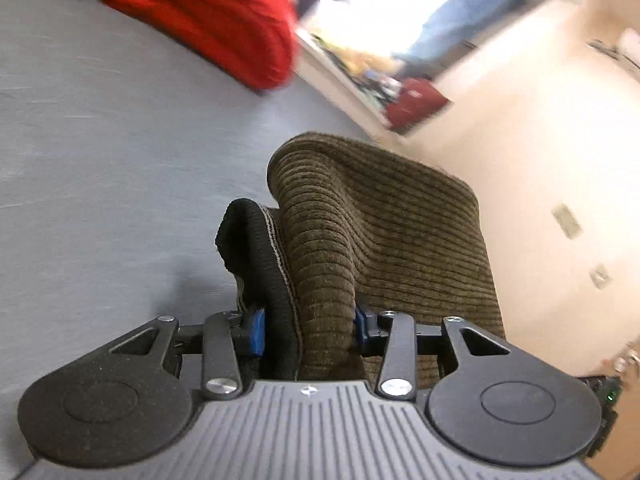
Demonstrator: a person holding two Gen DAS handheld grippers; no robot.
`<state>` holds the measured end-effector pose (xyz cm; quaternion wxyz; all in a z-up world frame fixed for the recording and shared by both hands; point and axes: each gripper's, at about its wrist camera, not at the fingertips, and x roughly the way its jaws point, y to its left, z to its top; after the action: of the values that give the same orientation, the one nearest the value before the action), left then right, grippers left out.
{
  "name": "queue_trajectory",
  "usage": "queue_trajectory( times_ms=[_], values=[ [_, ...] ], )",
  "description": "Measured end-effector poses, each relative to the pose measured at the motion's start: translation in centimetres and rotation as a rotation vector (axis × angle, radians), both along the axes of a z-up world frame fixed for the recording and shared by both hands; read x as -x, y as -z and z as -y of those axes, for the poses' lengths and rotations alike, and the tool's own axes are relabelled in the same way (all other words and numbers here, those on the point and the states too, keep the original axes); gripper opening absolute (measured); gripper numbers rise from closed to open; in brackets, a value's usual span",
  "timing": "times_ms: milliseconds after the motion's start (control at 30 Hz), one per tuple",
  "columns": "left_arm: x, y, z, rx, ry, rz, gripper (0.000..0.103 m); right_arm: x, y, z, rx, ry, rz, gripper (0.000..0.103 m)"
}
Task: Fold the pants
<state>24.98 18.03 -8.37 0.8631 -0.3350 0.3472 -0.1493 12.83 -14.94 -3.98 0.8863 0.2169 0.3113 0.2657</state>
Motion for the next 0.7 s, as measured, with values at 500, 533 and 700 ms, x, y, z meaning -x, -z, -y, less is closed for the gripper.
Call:
queue_trajectory(
  times_ms=[500, 533, 700],
  values=[
    [-1.2, 2.8, 15.0, -0.630, 0.190, 0.070, 0.044, -4.5, 2.9, 7.3, 0.396, -0.073, -0.065, 0.027],
    [-1.3, 4.7, 14.9, -0.640, 0.236, -0.012, 0.042, -4.6, 3.8, 6.5, 0.413, -0.123, -0.081, 0.027],
    [2.8, 6.7, 16.7, -0.848, 0.379, -0.003, 0.042, -6.3, 6.4, 3.9, 0.587, -0.380, -0.171, 0.027]
  ],
)
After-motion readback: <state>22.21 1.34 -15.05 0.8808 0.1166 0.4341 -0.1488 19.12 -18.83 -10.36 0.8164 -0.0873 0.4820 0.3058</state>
